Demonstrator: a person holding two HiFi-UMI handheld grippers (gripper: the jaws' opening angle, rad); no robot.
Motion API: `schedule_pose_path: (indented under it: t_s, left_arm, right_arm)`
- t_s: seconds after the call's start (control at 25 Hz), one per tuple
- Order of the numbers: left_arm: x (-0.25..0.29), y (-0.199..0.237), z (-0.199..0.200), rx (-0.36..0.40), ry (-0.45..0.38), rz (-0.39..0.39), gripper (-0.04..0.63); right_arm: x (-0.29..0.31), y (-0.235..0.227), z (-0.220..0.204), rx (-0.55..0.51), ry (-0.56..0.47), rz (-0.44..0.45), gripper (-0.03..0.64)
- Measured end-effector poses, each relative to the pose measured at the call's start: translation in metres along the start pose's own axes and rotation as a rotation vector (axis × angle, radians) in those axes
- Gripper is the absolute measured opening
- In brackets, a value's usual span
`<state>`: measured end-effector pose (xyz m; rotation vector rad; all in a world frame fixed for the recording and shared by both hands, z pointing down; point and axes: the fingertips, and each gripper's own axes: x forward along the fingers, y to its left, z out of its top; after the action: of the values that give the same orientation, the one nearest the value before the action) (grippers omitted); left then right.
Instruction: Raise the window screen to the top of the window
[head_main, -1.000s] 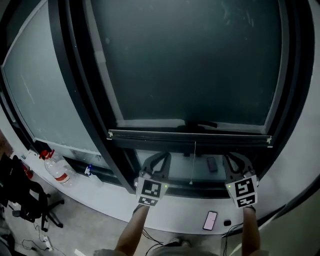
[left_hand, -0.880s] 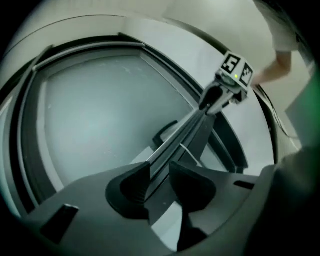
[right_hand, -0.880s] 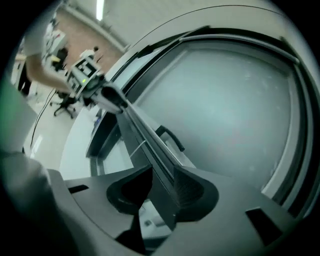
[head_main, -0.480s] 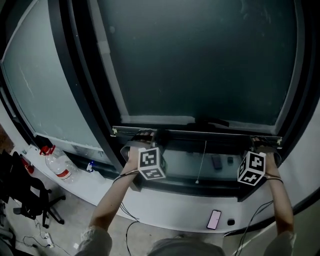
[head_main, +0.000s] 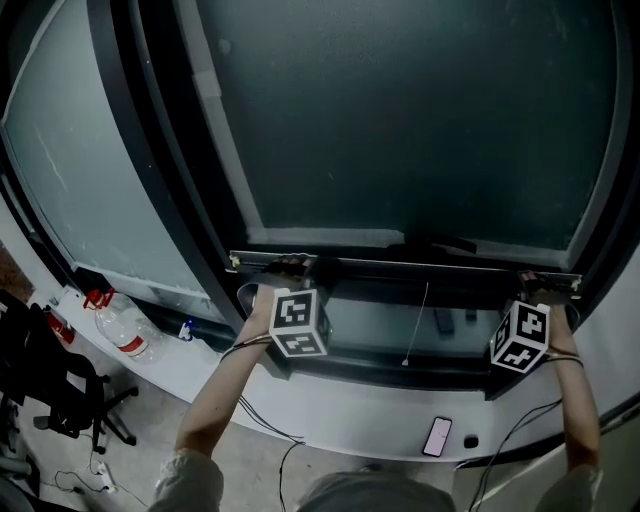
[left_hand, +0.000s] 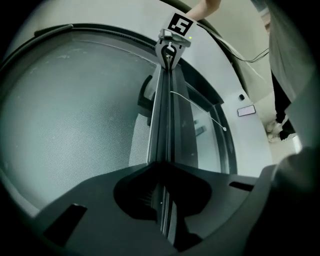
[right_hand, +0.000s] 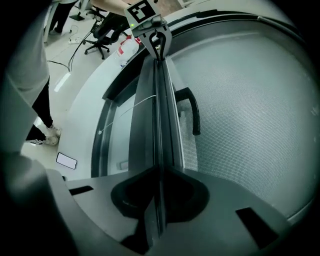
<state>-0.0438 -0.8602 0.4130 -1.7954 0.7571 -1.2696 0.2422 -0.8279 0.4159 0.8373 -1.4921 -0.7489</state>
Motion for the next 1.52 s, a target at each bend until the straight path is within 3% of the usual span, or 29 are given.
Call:
schedule_pose_path:
  t_s: [0.2,0.4,0.56,0.72,0.92,1.24,1.52]
  left_arm:
    - [-0.001,-0.007,0.000,0.017,0.000,-0.069,0.069]
    - [0.001,-0.010,-0.016,0.029,0.091,-0.086,0.072]
    - [0.002,-0.010,-0.023,-0.039,0.084,-0.077,0.072]
    - [0.003,-0.008,-0.021,0.057,0.113,-0.046,0.058]
    - [0.004,-0.010,-0.020,0.056,0.103,-0.107,0.043]
    - [0.007,-0.014,-0.021,0.111,0.238,-0.175,0.023]
    - [0.005,-0.015,-0.022,0.039,0.145,-0.253,0.021]
  right_arm:
    - [0.000,0.002,0.001,0.008,-0.008,0.033,0.041]
    - [-0.001,0.004,0.002,-0.006,-0.011,0.056,0.041]
    - [-0.002,0.004,0.001,-0.007,-0.005,0.060,0.041]
    - [-0.001,0.003,0.001,-0.012,-0.004,0.072,0.042]
    - [-0.001,0.004,0.003,-0.045,0.003,0.098,0.041]
    - [0.003,0.003,0.007,-0.061,0.042,0.061,0.025]
    - [0.004,0.004,0.007,-0.061,0.070,0.132,0.021]
